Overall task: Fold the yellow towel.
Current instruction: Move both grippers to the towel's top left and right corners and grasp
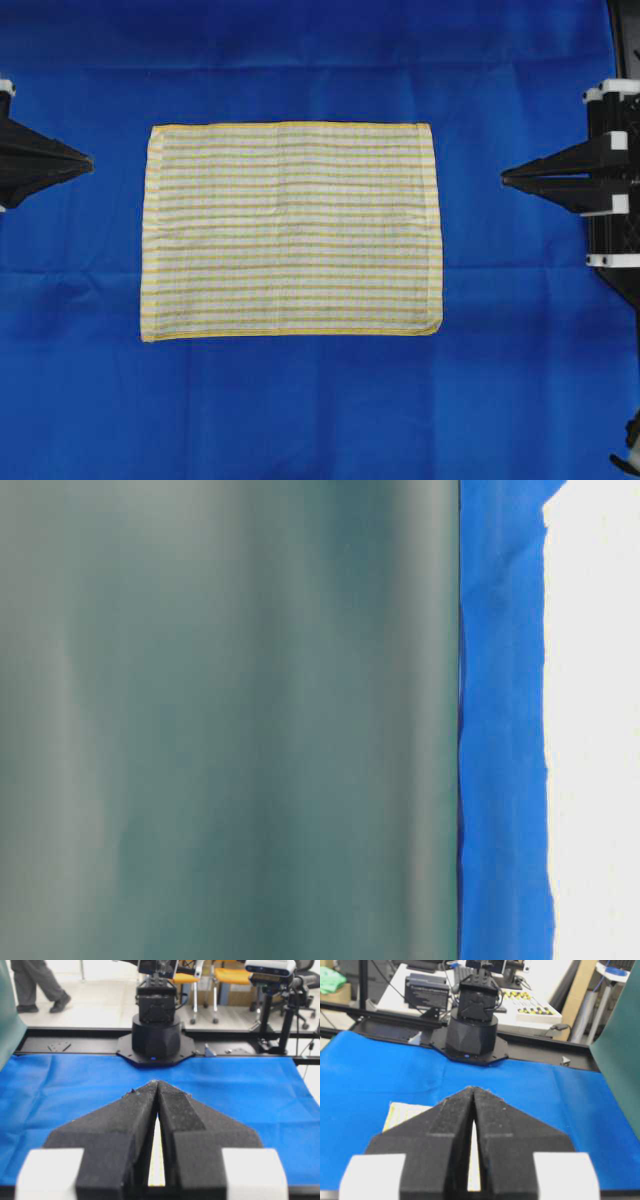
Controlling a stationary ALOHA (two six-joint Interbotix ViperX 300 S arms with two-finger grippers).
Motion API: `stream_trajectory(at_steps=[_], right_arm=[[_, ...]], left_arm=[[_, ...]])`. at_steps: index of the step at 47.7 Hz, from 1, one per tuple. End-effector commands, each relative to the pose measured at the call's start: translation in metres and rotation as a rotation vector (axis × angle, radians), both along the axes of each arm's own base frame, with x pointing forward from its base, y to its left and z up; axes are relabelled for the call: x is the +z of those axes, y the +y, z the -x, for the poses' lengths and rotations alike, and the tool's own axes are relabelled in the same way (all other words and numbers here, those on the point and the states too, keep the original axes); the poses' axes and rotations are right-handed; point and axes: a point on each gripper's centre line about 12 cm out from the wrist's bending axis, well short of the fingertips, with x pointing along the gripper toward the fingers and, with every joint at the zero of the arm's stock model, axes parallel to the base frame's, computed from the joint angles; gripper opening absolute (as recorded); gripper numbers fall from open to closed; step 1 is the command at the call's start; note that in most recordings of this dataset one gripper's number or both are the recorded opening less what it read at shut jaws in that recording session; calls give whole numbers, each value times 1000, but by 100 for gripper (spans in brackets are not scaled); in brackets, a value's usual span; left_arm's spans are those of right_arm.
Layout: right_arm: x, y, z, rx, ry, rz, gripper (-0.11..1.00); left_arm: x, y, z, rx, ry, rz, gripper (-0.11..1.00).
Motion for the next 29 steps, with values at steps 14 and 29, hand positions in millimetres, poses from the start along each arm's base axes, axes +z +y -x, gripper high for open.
stream_trajectory(at_steps=[14, 29], right_arm=[[1, -18, -12, -85, 45, -55, 0], [-26, -56, -22, -263, 164, -128, 0]], left_arm=[[-2, 9, -5, 46, 46, 17, 0], [-28, 43, -15, 205, 177, 38, 1]])
